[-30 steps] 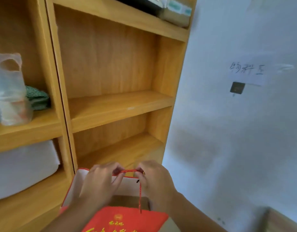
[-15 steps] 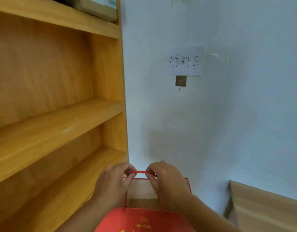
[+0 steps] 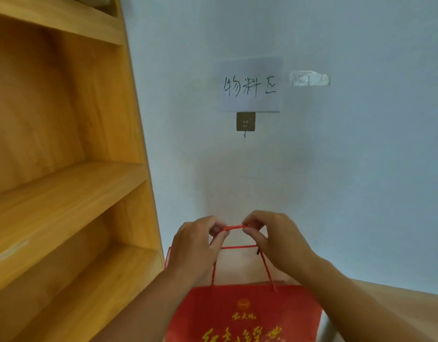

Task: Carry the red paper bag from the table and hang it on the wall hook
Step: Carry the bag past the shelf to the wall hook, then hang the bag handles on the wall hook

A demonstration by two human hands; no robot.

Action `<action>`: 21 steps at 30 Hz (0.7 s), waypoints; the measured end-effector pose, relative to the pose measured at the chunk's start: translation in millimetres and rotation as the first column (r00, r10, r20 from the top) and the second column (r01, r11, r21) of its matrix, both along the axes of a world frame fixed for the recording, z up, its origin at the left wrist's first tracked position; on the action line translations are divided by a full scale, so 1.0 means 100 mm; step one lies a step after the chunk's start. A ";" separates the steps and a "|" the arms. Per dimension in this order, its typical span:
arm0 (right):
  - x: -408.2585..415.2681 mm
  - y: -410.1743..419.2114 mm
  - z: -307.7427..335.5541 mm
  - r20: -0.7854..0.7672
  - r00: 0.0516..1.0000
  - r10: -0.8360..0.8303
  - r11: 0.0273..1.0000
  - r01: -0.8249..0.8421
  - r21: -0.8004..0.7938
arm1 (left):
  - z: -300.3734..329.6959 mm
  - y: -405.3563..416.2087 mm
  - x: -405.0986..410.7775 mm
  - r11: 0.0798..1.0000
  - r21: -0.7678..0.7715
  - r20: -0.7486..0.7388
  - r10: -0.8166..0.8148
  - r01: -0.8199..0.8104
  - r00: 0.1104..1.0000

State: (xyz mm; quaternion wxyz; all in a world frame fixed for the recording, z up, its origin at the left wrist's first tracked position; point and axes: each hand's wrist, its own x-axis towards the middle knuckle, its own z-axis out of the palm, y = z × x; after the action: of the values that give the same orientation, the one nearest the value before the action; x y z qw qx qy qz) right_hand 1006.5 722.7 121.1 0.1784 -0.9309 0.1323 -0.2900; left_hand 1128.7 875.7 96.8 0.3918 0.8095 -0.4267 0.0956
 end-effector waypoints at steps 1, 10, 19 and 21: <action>0.09 -0.08 0.02 0.004 1.000 -0.021 1.000 0.020 0.023 | 0.01 -0.09 0.11 1.000 0.000 0.003 -0.013 0.013 1.000; 1.02 -0.58 0.14 0.012 0.983 -0.183 0.983 0.182 0.036 | 0.15 -0.83 1.27 0.988 -0.024 0.055 -0.153 0.154 0.987; 1.57 -1.10 0.48 0.126 0.971 -0.203 0.976 0.191 0.101 | 0.47 -1.48 1.91 0.971 -0.083 0.124 -0.214 0.225 0.969; 1.66 -1.24 0.56 0.161 0.965 -0.208 0.974 0.189 0.123 | 0.56 -1.60 1.99 0.969 -0.095 0.141 -0.214 0.228 0.967</action>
State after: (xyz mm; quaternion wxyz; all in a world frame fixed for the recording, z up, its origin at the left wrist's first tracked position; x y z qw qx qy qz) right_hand 1172.5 598.9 176.9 0.2088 -0.8733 0.2243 -0.3788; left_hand 1327.5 715.6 152.8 0.4155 0.7259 -0.5332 0.1272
